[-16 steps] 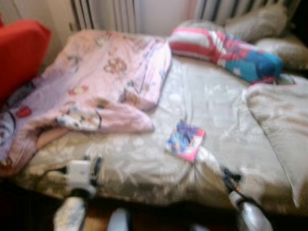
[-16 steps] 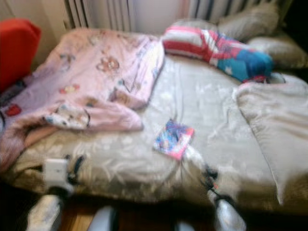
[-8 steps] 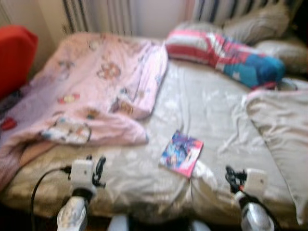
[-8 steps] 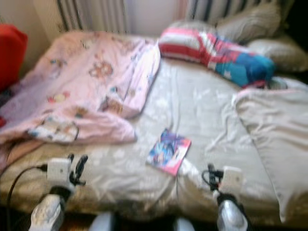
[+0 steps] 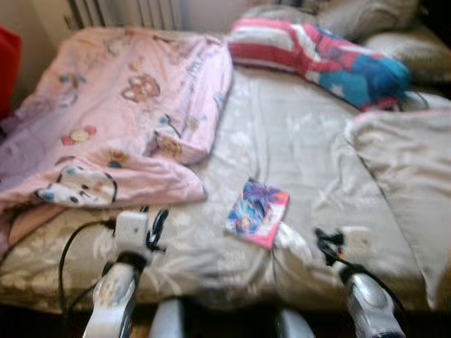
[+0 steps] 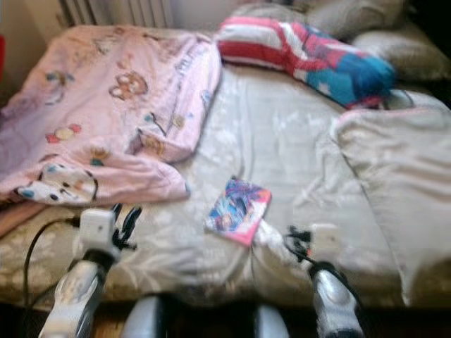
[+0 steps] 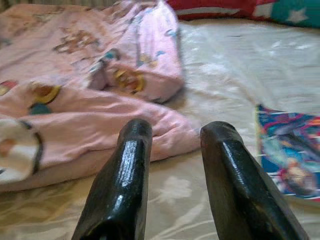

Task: Clean up the room

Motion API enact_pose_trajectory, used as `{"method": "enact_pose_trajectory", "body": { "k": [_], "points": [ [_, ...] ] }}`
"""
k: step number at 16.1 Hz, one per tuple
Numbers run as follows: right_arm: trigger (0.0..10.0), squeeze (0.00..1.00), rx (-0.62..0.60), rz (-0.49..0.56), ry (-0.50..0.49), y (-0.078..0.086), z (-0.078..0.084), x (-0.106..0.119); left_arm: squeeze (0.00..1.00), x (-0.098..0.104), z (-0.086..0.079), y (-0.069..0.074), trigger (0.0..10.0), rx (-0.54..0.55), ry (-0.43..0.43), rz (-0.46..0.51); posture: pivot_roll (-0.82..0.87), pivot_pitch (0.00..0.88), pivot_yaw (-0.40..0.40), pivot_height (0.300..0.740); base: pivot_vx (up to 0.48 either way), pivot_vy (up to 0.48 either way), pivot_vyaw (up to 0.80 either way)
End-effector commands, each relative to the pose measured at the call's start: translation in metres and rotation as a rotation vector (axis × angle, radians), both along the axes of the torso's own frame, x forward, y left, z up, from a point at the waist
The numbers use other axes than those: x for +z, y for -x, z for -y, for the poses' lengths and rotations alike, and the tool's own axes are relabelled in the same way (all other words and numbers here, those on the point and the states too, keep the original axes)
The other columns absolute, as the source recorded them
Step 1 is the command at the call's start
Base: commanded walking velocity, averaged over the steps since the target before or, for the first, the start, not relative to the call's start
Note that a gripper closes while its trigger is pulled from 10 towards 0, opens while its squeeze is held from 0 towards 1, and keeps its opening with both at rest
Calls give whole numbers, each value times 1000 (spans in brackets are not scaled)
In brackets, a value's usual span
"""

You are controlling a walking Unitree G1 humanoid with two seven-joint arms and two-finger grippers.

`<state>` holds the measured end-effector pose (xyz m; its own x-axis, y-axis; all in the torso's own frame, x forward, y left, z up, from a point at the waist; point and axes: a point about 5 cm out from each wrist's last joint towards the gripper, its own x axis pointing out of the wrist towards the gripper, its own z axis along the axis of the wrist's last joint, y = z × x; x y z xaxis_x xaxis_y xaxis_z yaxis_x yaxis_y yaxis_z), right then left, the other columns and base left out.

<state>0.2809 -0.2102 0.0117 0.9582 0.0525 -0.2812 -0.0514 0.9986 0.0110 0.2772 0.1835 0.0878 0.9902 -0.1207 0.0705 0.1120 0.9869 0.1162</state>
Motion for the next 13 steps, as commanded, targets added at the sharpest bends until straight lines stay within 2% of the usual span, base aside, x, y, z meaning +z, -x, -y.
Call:
{"method": "enact_pose_trajectory", "body": {
  "k": [1, 2, 3, 5, 6, 7, 9, 11, 13],
  "points": [
    [10000, 1000, 18, -45, 8, 1, -2, -6, 0, -2, 8, 0, 10000, -32, 18, -22, 176, 201, -35, 624, 0, 0, 0],
    [10000, 1000, 2, -84, 7, -2, -2, -7, 0, 3, 24, -5, 10000, -85, 35, -17, 183, 210, -23, 624, 0, 0, 0],
    [10000, 1000, 1, -91, 2, -4, -3, -8, 0, 6, 32, -6, 10000, -112, 42, -12, 193, 213, -16, 624, 0, 0, 0],
    [10000, 1000, 39, -71, -1, -12, -10, -1, 0, 24, 50, -12, 10000, -178, 73, 26, 177, 276, -1, 624, 0, 0, 0],
    [10000, 1000, 48, -65, -1, -15, -11, 1, 0, 29, 54, -14, 10000, -192, 86, 35, 174, 292, 5, 624, 0, 0, 0],
    [10000, 1000, 48, -58, -3, -19, -12, 5, 0, 34, 63, -17, 10000, -214, 113, 40, 174, 308, 9, 624, 0, 0, 0],
    [10000, 1000, 28, -53, -8, -26, -11, 11, 0, 43, 79, -23, 10000, -227, 230, 33, 173, 338, 11, 624, 0, 0, 0],
    [10000, 1000, 4, -52, -7, -32, -9, 16, 0, 51, 89, -21, 10000, -241, 291, 25, 161, 364, 7, 624, 0, 0, 0],
    [10000, 1000, -12, -49, -4, -37, -6, 20, 0, 59, 89, -18, 10000, -223, 340, 37, 168, 388, 6, 624, 0, 0, 0]
  ]
}}
